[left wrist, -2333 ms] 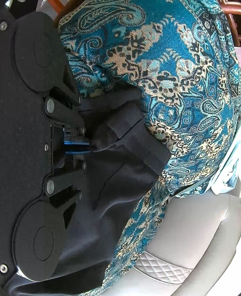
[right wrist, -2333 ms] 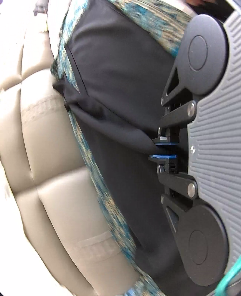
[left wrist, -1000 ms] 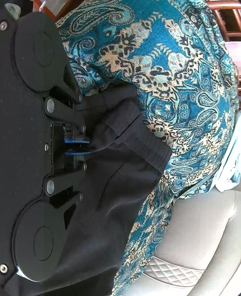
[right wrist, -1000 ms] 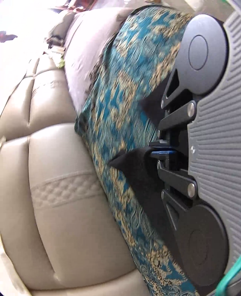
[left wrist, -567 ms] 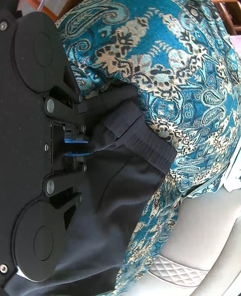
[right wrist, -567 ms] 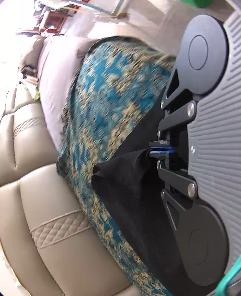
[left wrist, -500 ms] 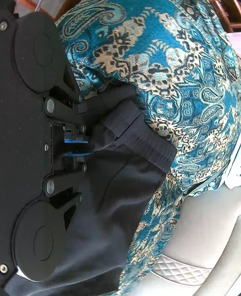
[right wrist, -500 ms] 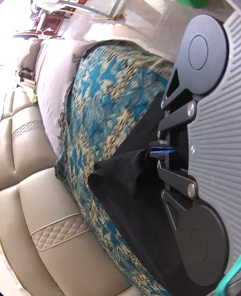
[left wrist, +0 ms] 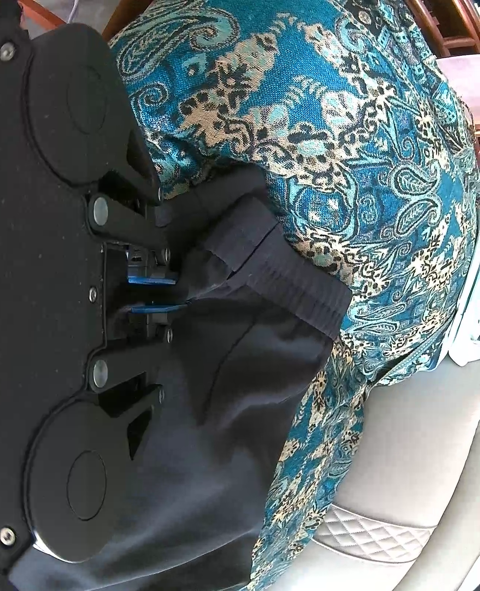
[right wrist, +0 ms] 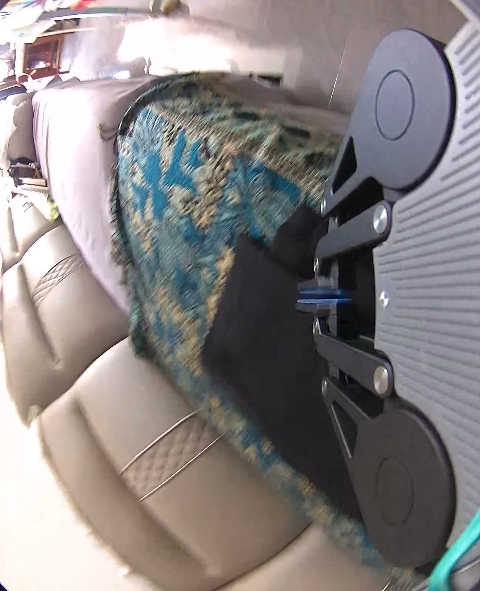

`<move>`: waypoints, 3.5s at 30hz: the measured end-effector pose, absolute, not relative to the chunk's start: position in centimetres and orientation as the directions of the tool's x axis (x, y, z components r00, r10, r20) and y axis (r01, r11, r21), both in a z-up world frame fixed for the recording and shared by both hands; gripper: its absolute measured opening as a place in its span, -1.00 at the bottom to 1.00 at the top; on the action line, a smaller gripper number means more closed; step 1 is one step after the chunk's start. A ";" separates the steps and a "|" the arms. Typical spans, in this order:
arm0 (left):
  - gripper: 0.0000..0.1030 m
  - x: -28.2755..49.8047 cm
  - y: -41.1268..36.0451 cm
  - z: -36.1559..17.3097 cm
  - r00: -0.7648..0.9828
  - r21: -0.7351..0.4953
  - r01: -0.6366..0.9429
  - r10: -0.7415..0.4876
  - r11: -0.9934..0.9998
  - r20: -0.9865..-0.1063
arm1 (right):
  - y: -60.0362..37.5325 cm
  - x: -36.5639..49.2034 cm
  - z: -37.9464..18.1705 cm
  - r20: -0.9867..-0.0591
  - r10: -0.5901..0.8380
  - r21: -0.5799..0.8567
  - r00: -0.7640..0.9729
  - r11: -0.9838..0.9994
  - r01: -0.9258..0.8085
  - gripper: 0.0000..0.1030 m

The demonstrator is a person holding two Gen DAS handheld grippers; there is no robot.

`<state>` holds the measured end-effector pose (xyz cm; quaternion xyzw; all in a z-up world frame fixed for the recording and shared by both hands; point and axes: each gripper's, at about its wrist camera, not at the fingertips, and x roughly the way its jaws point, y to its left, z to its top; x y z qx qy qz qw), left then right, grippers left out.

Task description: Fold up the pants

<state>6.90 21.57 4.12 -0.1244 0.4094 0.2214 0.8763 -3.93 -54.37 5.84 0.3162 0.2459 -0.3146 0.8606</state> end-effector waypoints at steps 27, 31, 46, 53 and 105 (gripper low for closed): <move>-0.74 7.0 21.6 4.1 0.562 -0.034 -0.514 0.306 0.857 -0.769 | -56.9 -1.4 3.2 -0.569 -0.330 0.598 0.753 0.463 0.654 0.13; -0.73 6.9 21.6 4.0 0.564 -0.041 -0.515 0.303 0.856 -0.768 | -56.5 -0.2 3.3 -0.567 -0.365 0.551 0.738 0.498 0.670 0.13; -0.32 6.8 22.3 4.1 0.546 -0.019 -0.522 0.317 0.853 -0.776 | -55.4 -0.7 4.4 -0.658 -0.445 0.346 0.608 0.539 0.768 -0.91; -0.32 7.1 22.2 4.1 0.540 -0.003 -0.515 0.321 0.857 -0.778 | -55.8 -1.3 4.3 -0.652 -0.412 0.324 0.637 0.607 0.725 -0.86; 0.81 3.1 3.6 9.2 0.732 0.005 0.018 -0.010 1.000 -0.681 | -55.5 -2.3 4.5 -0.678 -0.343 0.310 0.651 0.669 0.675 0.06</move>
